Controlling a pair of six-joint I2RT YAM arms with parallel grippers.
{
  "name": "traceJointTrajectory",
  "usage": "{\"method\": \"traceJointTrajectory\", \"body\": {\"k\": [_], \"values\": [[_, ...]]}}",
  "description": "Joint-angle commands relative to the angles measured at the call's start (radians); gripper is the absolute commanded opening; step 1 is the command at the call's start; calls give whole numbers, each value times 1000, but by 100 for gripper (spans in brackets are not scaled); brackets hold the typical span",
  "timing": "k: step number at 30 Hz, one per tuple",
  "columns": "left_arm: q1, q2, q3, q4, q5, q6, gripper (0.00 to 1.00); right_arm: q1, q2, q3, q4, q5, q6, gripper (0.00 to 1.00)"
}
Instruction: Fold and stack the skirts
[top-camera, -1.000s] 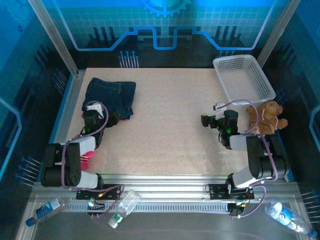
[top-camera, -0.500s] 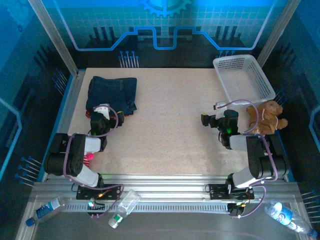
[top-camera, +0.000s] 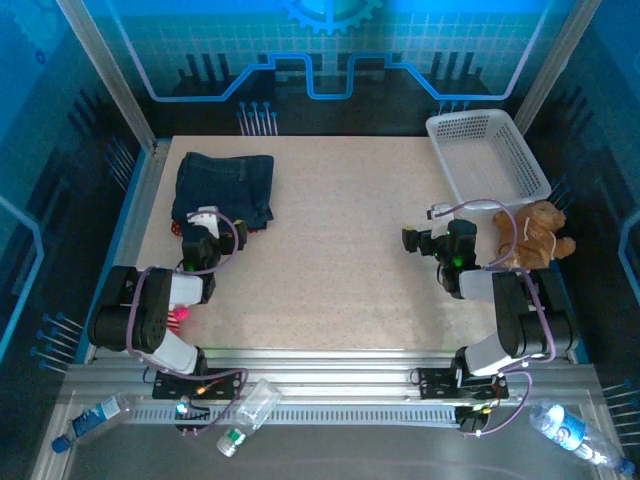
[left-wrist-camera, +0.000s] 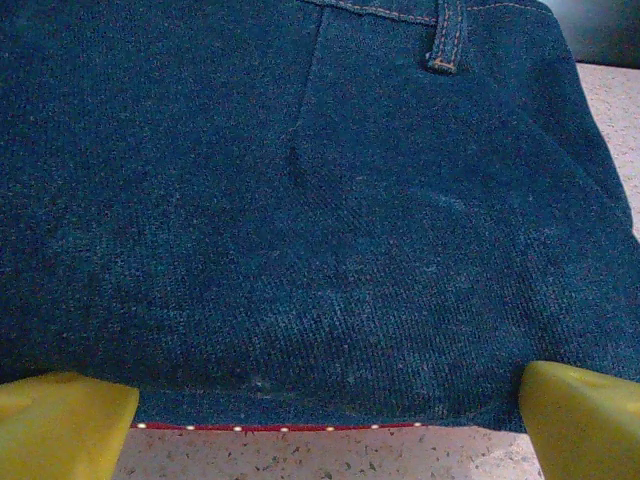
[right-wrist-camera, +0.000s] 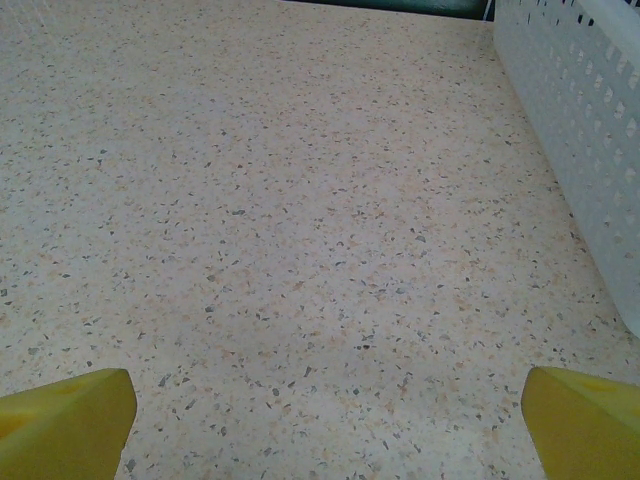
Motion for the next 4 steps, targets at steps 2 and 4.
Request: {"method": "traceJointTrajectory", "body": {"k": [2,4], "values": [[-12,7,5,46,-26,22,99,-14,2,9,34,-11,-9,100],[-12,7,5,46,-26,22,99,-14,2,9,35,-11,-10,100]]}}
